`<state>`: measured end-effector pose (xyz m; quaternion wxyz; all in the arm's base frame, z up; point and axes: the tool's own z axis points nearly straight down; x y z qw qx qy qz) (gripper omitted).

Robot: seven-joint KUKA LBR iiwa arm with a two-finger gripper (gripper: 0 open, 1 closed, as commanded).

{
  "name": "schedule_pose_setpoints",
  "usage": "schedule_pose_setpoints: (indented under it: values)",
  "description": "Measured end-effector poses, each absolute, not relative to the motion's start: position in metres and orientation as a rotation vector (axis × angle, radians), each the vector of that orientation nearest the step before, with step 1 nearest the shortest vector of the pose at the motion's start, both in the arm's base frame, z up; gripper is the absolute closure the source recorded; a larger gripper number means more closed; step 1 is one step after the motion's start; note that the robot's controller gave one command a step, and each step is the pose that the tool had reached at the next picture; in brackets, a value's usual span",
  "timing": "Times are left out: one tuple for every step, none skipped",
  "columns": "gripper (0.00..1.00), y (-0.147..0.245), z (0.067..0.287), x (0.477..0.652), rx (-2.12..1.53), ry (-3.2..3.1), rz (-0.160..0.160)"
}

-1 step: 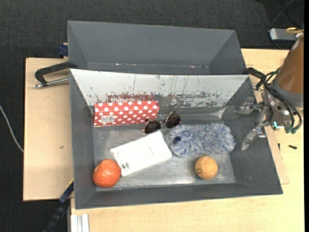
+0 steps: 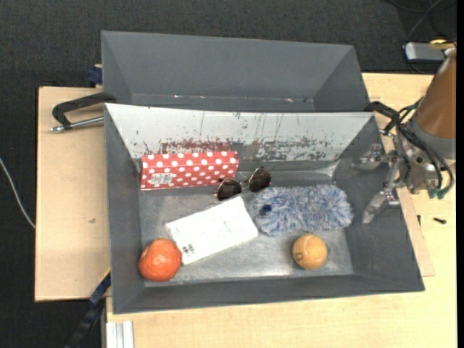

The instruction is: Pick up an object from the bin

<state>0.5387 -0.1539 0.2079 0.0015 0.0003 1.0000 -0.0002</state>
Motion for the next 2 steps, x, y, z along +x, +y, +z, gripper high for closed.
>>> schedule_pose_setpoints:
  values:
    - [0.0,-0.132,0.148,0.558,0.119,3.132,0.0]
    - [0.0,-0.1,0.07,0.597,-0.111,3.136,0.001]
